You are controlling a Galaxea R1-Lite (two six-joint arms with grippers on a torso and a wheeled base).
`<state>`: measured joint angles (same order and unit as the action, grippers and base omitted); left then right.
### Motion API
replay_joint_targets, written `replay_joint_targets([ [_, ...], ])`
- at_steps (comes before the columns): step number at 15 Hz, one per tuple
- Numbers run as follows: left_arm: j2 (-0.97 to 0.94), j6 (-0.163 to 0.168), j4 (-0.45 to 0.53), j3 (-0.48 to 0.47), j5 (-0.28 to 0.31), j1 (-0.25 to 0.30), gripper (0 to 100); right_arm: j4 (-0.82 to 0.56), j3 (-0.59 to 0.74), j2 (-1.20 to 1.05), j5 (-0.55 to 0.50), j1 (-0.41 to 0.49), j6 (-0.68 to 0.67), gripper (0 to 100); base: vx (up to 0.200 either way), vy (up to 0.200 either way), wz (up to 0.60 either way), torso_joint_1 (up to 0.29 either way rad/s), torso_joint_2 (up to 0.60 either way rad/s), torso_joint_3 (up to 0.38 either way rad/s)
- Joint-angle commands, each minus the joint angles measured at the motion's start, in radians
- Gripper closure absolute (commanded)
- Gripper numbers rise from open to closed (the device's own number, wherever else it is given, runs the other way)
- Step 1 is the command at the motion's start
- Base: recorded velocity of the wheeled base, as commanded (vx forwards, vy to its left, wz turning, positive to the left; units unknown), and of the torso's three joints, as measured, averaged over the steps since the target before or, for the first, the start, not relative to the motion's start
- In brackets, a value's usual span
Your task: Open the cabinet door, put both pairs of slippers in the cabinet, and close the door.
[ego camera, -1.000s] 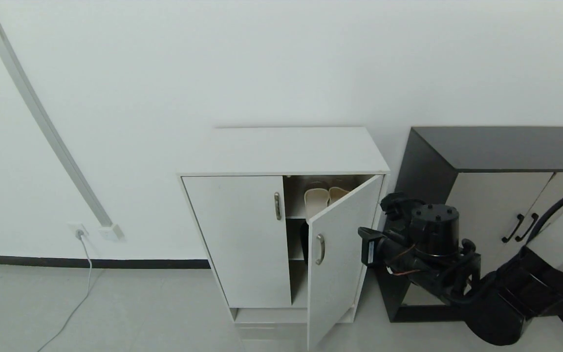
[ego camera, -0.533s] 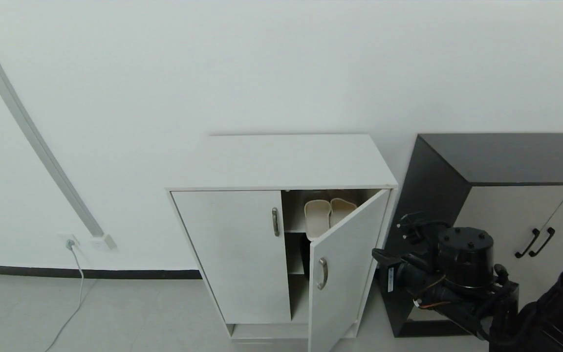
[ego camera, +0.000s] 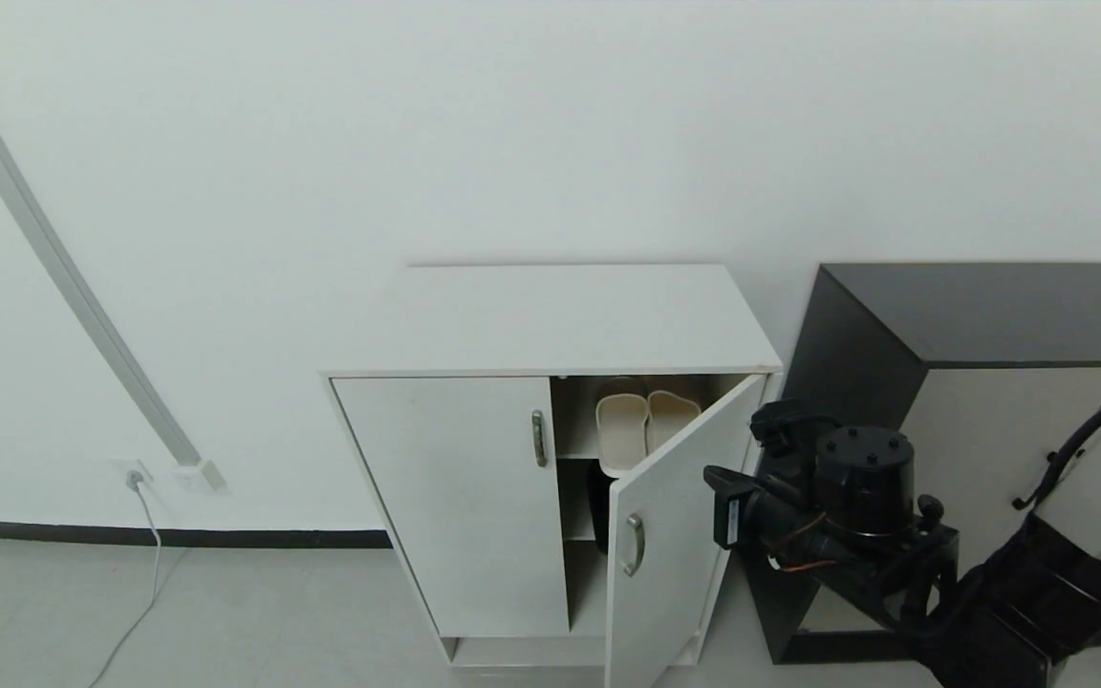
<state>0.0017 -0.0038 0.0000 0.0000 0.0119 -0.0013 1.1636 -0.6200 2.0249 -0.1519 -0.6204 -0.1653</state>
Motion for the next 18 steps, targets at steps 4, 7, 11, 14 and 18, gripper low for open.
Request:
replay_joint_targets([
  [4, 0.0, 0.001, 0.0, 0.0, 0.0, 0.0, 100, -0.007, -0.118, 0.094, 0.0, 0.005, 0.001, 100, 0.0, 0.0, 0.0, 0.0, 0.0, 0.0],
  [7, 0.0, 0.001, 0.0, 0.0, 0.0, 0.0, 100, -0.01, -0.173, 0.136, 0.0, 0.008, 0.003, 100, 0.0, 0.0, 0.0, 0.0, 0.0, 0.0],
  [11, 0.0, 0.001, 0.0, 0.0, 0.0, 0.0, 100, -0.025, -0.239, 0.196, -0.001, 0.015, 0.02, 100, 0.0, 0.0, 0.0, 0.0, 0.0, 0.0],
  [14, 0.0, 0.002, 0.0, 0.0, 0.0, 0.0, 100, -0.048, -0.297, 0.227, -0.001, 0.018, 0.026, 100, 0.0, 0.0, 0.0, 0.0, 0.0, 0.0],
  [18, 0.0, 0.001, 0.0, 0.0, 0.0, 0.0, 100, -0.116, -0.409, 0.268, -0.001, 0.036, 0.027, 100, 0.0, 0.0, 0.0, 0.0, 0.0, 0.0],
])
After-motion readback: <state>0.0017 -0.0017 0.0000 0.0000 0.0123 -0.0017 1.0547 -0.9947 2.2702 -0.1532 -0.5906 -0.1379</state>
